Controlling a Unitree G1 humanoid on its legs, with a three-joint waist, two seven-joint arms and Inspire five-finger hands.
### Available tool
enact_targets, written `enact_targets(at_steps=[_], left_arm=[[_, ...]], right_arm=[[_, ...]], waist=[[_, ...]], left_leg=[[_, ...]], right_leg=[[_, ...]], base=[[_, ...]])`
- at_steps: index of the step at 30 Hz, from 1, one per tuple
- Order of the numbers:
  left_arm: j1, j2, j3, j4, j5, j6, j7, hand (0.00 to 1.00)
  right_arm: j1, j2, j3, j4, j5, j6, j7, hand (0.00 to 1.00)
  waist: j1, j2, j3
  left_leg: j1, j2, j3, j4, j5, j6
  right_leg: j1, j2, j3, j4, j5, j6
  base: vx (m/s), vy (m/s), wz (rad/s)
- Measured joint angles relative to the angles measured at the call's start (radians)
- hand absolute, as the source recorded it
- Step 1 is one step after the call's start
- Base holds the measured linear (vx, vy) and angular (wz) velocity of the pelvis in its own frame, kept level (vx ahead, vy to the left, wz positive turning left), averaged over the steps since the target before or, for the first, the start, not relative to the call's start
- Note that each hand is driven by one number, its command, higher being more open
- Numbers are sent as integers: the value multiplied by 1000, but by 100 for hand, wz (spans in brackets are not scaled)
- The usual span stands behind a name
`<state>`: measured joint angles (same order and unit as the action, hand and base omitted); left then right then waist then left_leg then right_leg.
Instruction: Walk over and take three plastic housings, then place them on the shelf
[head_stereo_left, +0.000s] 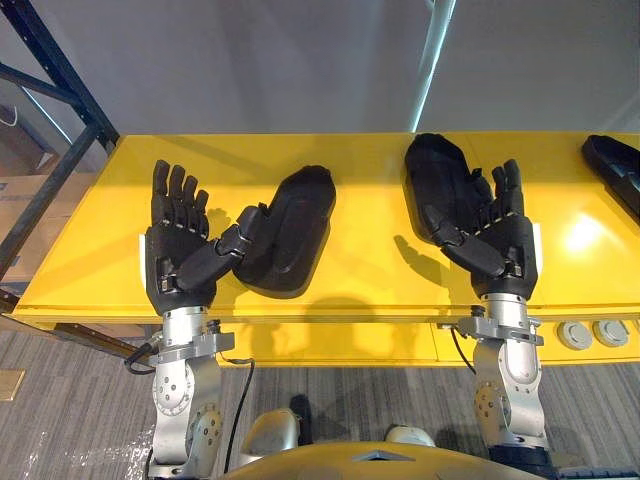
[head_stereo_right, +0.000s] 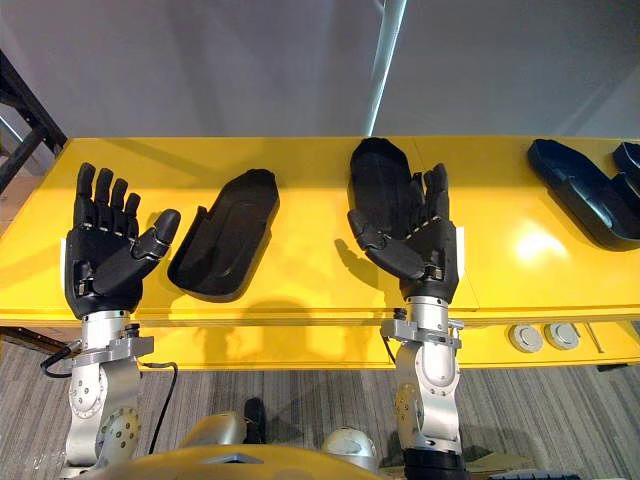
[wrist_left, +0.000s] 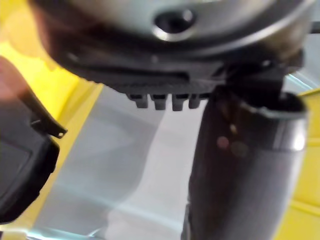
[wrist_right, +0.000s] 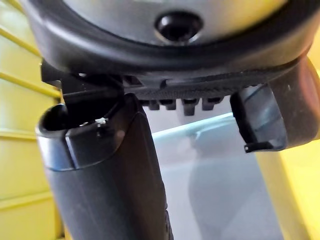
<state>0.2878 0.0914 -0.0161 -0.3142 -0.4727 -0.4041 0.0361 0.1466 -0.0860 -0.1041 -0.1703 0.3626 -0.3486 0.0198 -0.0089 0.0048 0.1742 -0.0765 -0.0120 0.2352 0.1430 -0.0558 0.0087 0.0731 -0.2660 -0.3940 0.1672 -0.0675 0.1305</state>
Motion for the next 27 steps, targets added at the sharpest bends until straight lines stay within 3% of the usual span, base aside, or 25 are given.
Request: enact_targets(at_steps=[3,5,10,13,19,21,24,27], left_arm=[[-3,1,1,-5,4,0,-29,100],[-5,14,11,-6,12,-1,-37,100],[-11,59,107,-16,18,-1,-53,100],[-15,59,120,-60,14,-2,-51,100],[-62,29,9,-72,-42,5,-51,100],[-63,25,-29,-38,-49,18,-50,100],[-59,23,-70,11,-53,30,-50,100],[-52,21,-104,10,-71,36,-60,100]], right_arm=[[-4,-1,-4,0,-10,-20,-15,100],[-2,-2,13,5,-24,-24,-33,100],[-10,-2,37,4,-40,-55,-12,100],[-18,-9,33,0,-40,-54,-2,100],[-57,-25,41,2,-120,-49,-37,100],[-61,-25,46,2,-116,-49,-35,100],[-64,-26,45,2,-103,-48,-13,100],[-67,-30,58,2,-78,-44,1,100]], waist=[[-5,7,1],[-2,15,2],[-12,8,0],[-17,8,-1],[-20,12,1],[-25,10,0],[-29,1,7],[-18,1,8]], left_leg=[[16,-13,77,-36,5,3],[16,-18,93,-11,7,26],[41,-36,100,-41,18,47],[51,-45,82,-99,50,39],[51,-31,96,-203,109,21],[52,-21,96,-190,122,34],[45,-1,92,-115,92,37],[48,20,78,-58,51,10]], right_leg=[[-4,-31,3,-21,10,17],[-1,-36,19,-15,17,27],[19,-46,14,-32,23,35],[18,-43,-3,-42,23,35],[-19,-14,-15,-55,26,39],[-13,-3,-15,-64,24,35],[36,13,-27,-89,20,28],[68,29,-28,-96,13,14]], base=[[26,131,2],[54,114,-11],[69,53,0],[24,-20,17],[20,-42,3],[91,-61,-2],[82,-89,12],[32,-68,-3]])
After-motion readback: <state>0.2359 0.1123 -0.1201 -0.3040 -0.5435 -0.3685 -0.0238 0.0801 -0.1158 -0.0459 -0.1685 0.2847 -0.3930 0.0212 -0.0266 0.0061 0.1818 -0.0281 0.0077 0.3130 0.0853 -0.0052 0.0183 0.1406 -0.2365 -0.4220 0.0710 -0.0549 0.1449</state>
